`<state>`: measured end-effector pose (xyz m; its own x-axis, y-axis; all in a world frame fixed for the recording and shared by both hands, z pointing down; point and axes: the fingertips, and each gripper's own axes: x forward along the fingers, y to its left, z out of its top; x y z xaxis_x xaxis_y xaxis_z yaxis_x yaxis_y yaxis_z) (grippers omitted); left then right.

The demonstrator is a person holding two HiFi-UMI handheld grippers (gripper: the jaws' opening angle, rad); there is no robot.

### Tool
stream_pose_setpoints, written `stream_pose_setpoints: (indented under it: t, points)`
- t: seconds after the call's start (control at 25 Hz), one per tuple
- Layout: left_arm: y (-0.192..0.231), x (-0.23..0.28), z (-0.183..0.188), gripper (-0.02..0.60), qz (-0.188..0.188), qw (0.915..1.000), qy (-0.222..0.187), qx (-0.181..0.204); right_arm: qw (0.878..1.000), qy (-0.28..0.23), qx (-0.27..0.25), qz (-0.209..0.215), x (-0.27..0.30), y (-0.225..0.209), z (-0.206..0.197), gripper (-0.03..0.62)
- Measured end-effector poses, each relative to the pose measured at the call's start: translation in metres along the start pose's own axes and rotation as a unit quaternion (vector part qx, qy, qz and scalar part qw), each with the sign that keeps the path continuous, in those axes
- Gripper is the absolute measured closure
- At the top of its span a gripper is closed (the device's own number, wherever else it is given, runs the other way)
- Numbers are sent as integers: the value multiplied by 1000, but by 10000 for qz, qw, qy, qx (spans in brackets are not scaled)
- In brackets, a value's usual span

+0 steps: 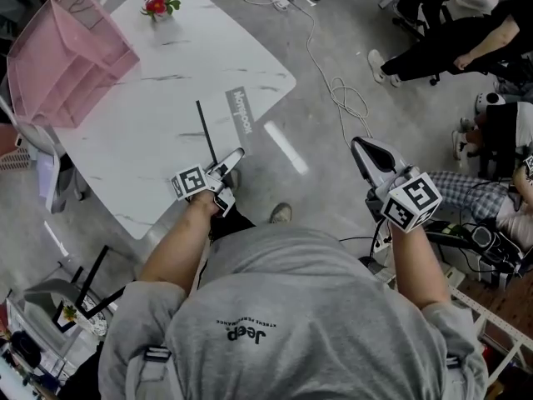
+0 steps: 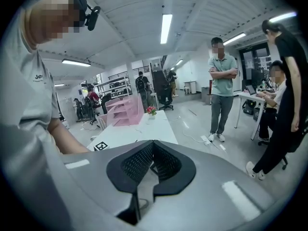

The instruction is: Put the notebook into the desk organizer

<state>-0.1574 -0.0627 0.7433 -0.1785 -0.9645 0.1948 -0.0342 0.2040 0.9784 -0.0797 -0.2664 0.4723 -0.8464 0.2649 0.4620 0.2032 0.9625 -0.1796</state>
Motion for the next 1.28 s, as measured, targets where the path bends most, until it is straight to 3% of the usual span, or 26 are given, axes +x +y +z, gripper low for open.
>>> stream_pose_setpoints:
  t: [0.12, 0.2, 0.36, 0.4, 0.84, 1.28]
  points:
    - [-3, 12, 0, 151, -32, 9999, 57, 118, 10000, 31, 17, -39, -1, -1, -3, 591]
    - [-2, 19, 4, 210, 34, 10000, -50, 68, 10000, 51, 30, -63, -2, -1, -6, 591]
    - [4, 21, 17, 473, 212, 9984, -474, -206, 9999, 116, 35, -86, -3, 2, -9, 591]
    - [2, 22, 18, 502, 172, 9983, -511, -213, 9999, 113, 32, -85, -4, 2, -11, 591]
    - [-87, 2, 40, 517, -427, 9941, -591, 803, 9999, -111, -69, 104, -1, 10, 10, 591]
    - [-141, -111, 127, 517, -630, 9753, -1763, 1169, 9936, -403, -557, 894, 65, 71, 75, 591]
